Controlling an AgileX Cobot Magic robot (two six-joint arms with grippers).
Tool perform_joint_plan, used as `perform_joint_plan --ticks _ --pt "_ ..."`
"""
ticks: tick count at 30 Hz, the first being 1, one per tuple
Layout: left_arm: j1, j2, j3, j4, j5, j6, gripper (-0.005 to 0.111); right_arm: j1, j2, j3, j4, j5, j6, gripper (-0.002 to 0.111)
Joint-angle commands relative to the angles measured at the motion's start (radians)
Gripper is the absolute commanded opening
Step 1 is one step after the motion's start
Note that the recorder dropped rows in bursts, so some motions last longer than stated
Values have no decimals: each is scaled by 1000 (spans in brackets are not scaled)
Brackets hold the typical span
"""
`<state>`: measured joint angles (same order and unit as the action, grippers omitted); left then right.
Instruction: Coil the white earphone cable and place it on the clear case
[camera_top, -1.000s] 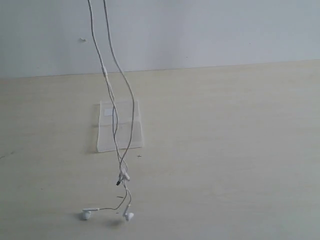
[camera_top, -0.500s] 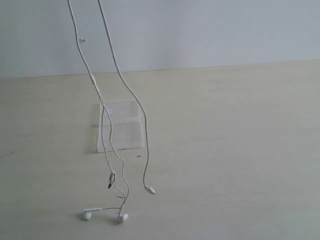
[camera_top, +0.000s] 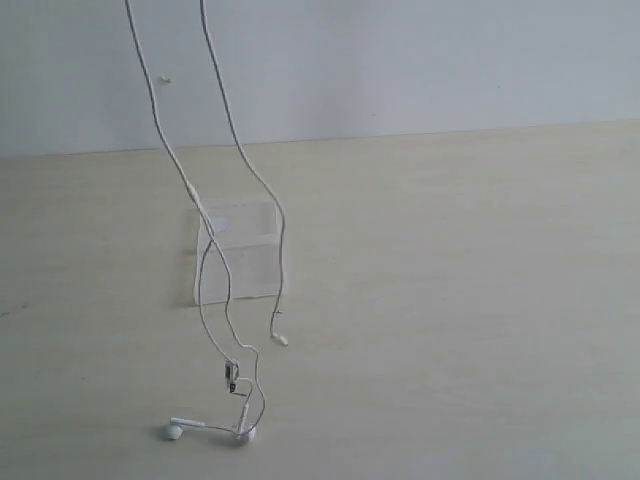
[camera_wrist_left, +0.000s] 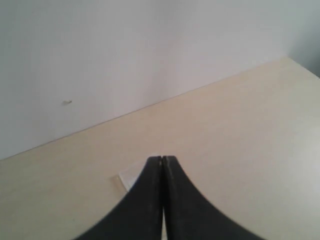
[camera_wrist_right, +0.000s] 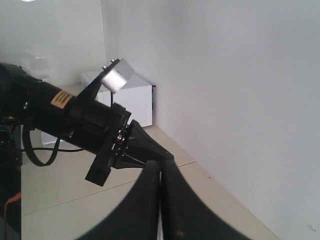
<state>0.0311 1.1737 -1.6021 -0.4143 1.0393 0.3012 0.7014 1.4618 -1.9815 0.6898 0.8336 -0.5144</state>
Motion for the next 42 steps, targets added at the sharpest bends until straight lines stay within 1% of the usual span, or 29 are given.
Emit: perform_joint_plan --ticks 1,4,6,10,11,12,15,18,21,24,33,37,42 --pt "76 27 5 -172 1 169 0 3 18 -9 43 4 -40 0" --pt "120 44 5 -298 25 284 0 3 33 -9 45 7 -44 0" --pt "159 54 5 -434 40 392 0 3 43 -9 63 -1 -70 0" --pt "214 94 18 -645 176 577 0 3 61 -9 126 -25 -99 0" --pt "225 106 26 -677 182 641 0 3 63 -11 128 -28 -111 0" --pt "234 116 38 -699 182 706 0 3 63 -11 128 -34 -122 0" --pt "251 119 102 -712 182 797 0 3 63 -11 128 -40 -132 0" --pt "251 119 157 -757 182 903 0 3 63 -11 128 -36 -132 0" --pt "251 119 171 -828 182 985 0 3 63 -11 128 -36 -140 0" --pt "251 119 171 -862 182 1085 0 3 65 -11 128 -36 -142 0" --pt "247 119 171 -900 182 1116 0 3 65 -11 133 -36 -148 0" --pt "247 119 171 -955 182 1107 0 3 65 -11 133 -36 -159 0" --pt "247 119 171 -945 182 1076 0 3 65 -11 134 -36 -157 0"
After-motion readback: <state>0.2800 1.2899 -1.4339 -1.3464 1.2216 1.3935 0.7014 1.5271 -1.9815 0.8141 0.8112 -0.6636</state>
